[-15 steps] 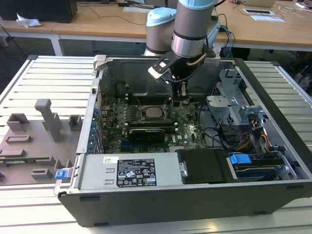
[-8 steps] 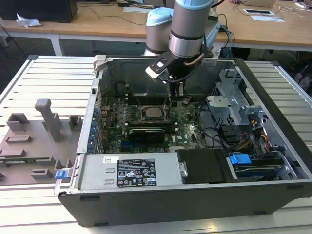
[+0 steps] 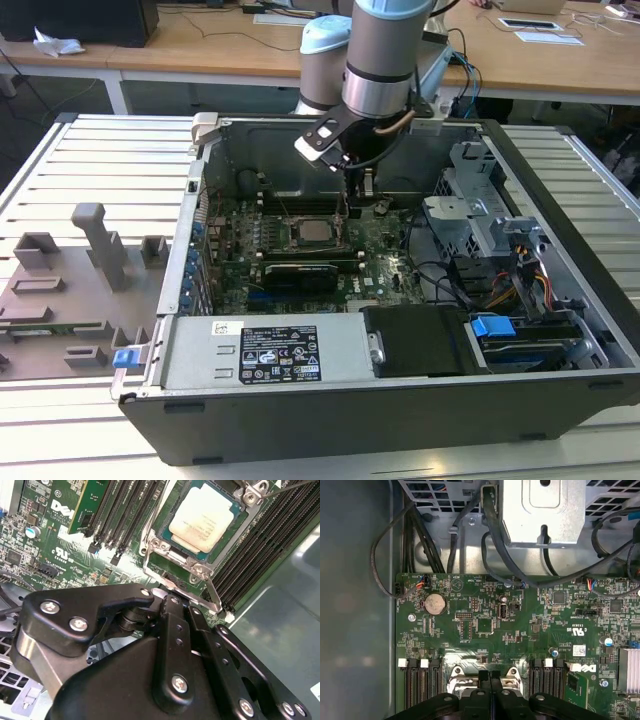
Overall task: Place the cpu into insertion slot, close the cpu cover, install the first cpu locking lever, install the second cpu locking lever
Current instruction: 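Close the cpu cover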
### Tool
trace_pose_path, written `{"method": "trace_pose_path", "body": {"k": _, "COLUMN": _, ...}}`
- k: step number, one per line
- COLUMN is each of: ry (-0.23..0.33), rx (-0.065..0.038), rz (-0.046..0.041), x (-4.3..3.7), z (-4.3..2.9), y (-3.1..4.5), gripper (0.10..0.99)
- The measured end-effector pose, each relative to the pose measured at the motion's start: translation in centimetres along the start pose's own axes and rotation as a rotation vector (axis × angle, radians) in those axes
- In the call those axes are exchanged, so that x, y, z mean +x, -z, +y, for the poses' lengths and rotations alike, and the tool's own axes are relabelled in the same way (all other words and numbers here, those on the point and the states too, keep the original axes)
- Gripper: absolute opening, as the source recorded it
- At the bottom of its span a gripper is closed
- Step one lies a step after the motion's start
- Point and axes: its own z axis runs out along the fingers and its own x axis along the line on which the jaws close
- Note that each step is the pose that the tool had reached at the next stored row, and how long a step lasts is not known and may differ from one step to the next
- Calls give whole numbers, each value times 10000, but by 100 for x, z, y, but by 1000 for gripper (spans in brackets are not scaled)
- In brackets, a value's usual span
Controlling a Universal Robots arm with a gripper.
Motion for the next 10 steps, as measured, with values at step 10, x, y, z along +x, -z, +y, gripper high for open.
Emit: {"method": "trace_pose_path", "body": {"k": 10, "ry": -1, "rx": 0, "rz": 0, "x": 1, "z": -53, "y": -1, "gripper": 106}}
